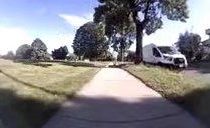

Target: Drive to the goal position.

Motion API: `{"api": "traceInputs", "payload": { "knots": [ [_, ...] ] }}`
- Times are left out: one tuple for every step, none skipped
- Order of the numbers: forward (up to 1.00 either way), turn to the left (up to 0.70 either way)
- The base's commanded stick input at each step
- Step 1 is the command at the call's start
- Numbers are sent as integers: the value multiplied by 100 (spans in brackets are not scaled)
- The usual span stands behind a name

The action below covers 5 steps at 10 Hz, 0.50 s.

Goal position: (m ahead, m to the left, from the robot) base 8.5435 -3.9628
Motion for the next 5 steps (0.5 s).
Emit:
{"api": "traceInputs", "payload": {
  "knots": [
    [100, 0],
    [100, 0],
    [100, 0],
    [100, 0],
    [100, 0]
  ]
}}
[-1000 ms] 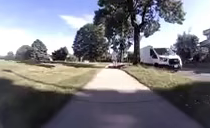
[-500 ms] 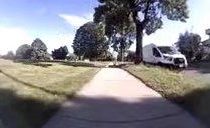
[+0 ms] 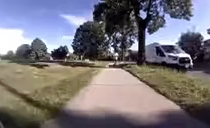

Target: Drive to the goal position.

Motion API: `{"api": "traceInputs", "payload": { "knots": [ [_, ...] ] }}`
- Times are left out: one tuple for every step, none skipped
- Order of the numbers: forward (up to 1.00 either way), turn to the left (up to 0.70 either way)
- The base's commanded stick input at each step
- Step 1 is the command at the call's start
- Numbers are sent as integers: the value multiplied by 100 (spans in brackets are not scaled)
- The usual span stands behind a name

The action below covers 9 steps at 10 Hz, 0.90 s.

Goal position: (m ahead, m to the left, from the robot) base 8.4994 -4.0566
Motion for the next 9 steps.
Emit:
{"api": "traceInputs", "payload": {
  "knots": [
    [100, 0],
    [100, 0],
    [100, 0],
    [100, 0],
    [100, 0],
    [100, 0],
    [100, 0],
    [100, 0],
    [100, 0]
  ]
}}
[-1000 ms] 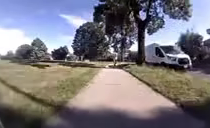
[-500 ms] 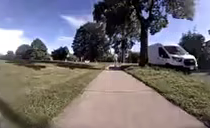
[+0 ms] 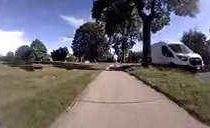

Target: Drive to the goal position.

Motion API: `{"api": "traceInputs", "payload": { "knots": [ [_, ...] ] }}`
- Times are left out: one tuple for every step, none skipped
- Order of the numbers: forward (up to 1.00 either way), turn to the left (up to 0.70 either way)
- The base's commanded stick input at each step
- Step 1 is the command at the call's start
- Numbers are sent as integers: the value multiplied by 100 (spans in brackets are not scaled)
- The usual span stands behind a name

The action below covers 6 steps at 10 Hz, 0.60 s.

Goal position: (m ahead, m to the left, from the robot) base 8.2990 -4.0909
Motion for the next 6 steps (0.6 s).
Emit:
{"api": "traceInputs", "payload": {
  "knots": [
    [100, -4],
    [100, -25],
    [100, -18],
    [100, 0],
    [100, 0],
    [100, 0]
  ]
}}
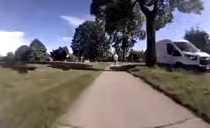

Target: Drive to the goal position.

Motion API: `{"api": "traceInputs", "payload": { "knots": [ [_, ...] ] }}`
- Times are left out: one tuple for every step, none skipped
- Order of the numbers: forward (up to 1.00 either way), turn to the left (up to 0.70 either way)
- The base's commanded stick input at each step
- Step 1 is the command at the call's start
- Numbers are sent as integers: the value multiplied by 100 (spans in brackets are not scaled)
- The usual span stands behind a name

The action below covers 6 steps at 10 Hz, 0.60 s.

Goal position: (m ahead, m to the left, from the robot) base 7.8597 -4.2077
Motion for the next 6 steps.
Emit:
{"api": "traceInputs", "payload": {
  "knots": [
    [100, 0],
    [100, 0],
    [100, 0],
    [100, 0],
    [100, 0],
    [100, 0]
  ]
}}
